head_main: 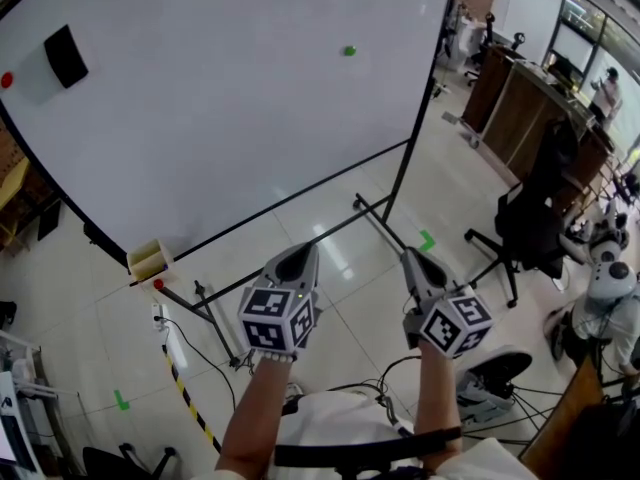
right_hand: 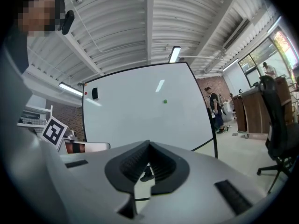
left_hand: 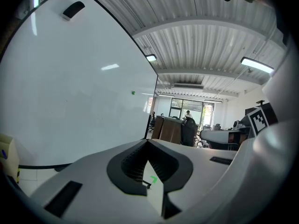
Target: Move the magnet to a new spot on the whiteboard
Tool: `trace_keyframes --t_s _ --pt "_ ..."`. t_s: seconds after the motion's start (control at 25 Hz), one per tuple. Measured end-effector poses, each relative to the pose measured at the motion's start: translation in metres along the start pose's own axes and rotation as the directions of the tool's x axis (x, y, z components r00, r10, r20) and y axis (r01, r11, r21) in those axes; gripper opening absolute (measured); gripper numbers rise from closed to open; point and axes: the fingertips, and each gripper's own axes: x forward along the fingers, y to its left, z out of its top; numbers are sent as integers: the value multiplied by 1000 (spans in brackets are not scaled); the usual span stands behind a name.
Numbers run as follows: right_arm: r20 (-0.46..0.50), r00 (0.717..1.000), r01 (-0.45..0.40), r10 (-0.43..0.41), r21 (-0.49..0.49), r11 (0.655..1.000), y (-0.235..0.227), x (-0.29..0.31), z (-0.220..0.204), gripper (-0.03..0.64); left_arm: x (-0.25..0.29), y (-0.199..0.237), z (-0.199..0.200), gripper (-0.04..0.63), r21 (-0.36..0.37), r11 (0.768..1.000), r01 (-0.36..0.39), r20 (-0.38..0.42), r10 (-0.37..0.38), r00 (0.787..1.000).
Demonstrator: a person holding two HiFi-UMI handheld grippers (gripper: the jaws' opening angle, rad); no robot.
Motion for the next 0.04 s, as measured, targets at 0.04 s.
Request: trace_keyframes --t_s 0.04 --pt "1 1000 -1 1 -1 1000 0 -1 1 3 -1 -1 0 -6 0 1000 -2 0 2 1000"
